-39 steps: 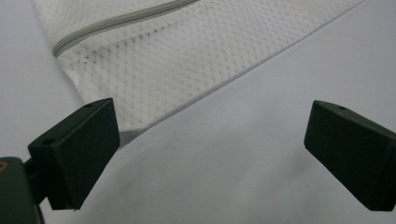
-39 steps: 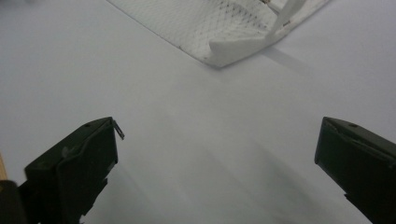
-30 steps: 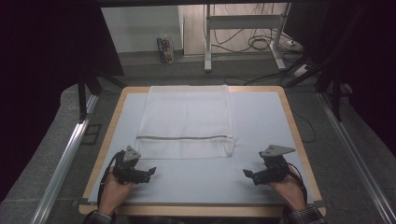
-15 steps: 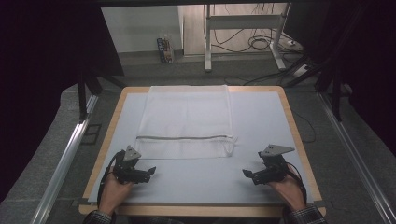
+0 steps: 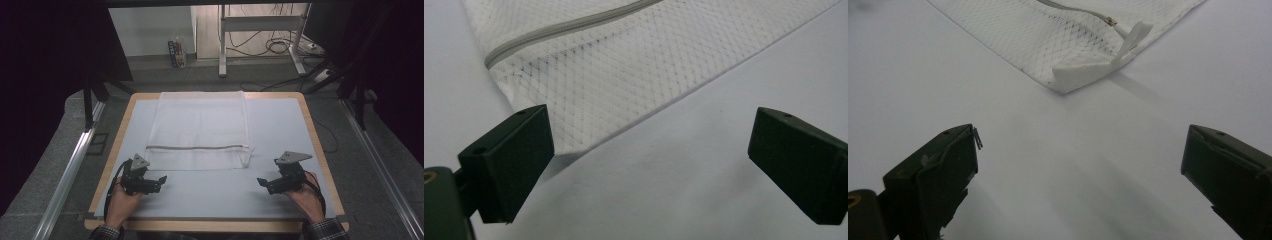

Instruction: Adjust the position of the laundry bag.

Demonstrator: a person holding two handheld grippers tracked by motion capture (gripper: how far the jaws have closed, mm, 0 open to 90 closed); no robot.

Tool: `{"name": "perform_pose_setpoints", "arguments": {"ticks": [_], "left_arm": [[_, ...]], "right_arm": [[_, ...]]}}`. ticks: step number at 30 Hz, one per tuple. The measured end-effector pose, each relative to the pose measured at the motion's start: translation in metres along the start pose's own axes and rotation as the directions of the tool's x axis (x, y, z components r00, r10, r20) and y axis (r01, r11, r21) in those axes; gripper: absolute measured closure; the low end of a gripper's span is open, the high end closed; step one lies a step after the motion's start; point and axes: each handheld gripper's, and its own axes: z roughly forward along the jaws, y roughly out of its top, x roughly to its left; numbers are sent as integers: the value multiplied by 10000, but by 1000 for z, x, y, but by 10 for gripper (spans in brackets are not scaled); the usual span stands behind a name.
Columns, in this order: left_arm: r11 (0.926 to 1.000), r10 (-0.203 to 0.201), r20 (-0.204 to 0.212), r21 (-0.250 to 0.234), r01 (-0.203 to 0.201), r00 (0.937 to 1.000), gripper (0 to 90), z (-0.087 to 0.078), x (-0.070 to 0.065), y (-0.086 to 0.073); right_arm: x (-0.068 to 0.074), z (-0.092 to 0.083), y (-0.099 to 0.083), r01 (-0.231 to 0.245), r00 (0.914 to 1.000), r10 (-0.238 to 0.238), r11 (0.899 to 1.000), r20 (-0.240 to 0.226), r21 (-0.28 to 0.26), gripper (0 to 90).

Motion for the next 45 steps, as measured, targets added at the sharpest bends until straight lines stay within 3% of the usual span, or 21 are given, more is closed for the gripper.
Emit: {"name": "perform_pose_setpoints", "arguments": {"ticks": [6,9,12,16,20,23,26,29,34,39,45], "left_arm": [[9998,56,-207,180,-52,9998,50,5,6,4],[9996,-216,26,160,216,9998,42,7,12,7],[9989,-461,331,-49,463,9984,32,6,16,8],[9974,-662,396,-263,673,9970,31,5,22,11],[9977,-626,256,-234,632,9977,46,8,24,13],[9990,-419,51,-174,420,9991,59,10,25,14],[9993,-349,-203,-105,347,9992,93,11,27,15],[9987,-500,-359,-138,496,9981,150,11,33,15],[9981,-584,-627,-247,570,9963,178,12,42,18],[9984,-534,-939,-215,516,9941,221,16,51,22],[9964,-814,-940,-290,790,9922,394,18,63,26]], "right_arm": [[-2,7,6,-43,9999,44,10000,-126,71,34],[-2,11,11,-399,9987,398,9992,-304,0,38],[-1,14,13,-448,9984,455,9988,-330,214,16],[5,15,16,139,9998,-135,9996,-143,226,4],[7,18,20,124,9999,-125,9994,13,311,50],[5,21,24,128,9997,-137,9988,194,473,115],[2,23,28,287,9981,-323,9974,531,667,253],[1,25,35,474,9969,-513,9967,592,663,363],[-1,31,42,456,9964,-498,9970,689,618,377],[-7,38,50,158,9978,-186,9989,640,433,526],[-11,51,61,-199,9961,167,9991,863,370,630]]}}
